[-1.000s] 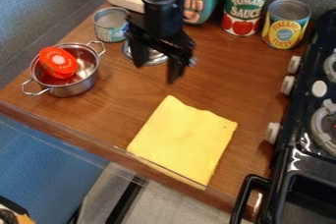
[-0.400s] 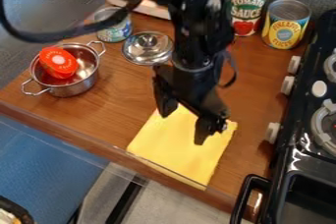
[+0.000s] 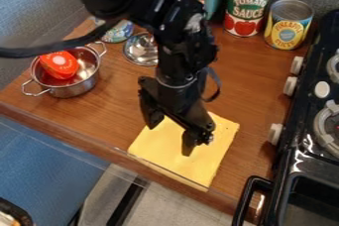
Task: Move the yellow cloth to the top right
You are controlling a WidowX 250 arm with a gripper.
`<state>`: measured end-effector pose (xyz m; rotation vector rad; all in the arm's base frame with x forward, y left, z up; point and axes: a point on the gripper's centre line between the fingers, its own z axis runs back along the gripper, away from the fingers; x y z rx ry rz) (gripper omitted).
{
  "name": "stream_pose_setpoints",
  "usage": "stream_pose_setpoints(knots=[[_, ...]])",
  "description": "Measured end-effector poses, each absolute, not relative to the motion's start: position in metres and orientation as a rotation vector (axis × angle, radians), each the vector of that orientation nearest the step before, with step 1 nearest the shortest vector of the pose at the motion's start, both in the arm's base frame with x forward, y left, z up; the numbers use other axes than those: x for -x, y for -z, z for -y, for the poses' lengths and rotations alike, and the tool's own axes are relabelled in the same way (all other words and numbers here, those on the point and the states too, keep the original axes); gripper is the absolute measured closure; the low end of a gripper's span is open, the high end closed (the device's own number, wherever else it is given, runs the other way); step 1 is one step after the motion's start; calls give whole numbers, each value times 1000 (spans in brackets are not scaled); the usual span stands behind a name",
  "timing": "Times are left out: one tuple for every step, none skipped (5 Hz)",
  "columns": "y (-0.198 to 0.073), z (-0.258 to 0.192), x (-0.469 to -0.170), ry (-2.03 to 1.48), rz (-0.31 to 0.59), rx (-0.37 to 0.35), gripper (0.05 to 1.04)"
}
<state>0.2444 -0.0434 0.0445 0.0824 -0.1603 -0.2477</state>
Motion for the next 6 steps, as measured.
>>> stream_pose_setpoints(knots=[[-26,42,-239,237,98,-82,83],[-22,41,-247,225,91,-82,83],[-21,39,-271,208,85,-92,84],[-24,37,-308,157,101,-85,84],[-25,35,-345,104,125,-68,84],[-26,30,-374,66,136,-63,84]])
